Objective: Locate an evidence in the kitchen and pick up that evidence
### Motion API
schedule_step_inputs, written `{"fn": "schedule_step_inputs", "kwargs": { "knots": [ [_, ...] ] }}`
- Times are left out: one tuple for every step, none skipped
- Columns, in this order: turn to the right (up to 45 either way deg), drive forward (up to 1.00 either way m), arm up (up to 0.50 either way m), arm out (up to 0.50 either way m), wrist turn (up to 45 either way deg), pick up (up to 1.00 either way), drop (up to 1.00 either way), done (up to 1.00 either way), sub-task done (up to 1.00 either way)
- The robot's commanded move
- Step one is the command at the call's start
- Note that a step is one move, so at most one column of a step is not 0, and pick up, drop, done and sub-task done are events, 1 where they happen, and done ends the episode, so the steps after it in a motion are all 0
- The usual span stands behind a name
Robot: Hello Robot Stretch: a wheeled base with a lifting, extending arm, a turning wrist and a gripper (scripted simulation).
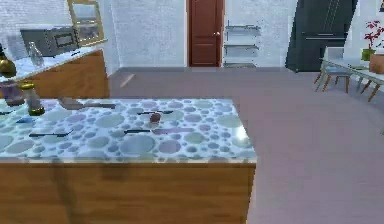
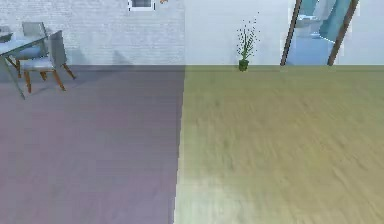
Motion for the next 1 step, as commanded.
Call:
{"fn": "schedule_step_inputs", "kwargs": {
  "knots": [
    [-45.0,0.00,0.00,0.00,0.0,0.00,0.00,0.00,0.00]
  ]
}}
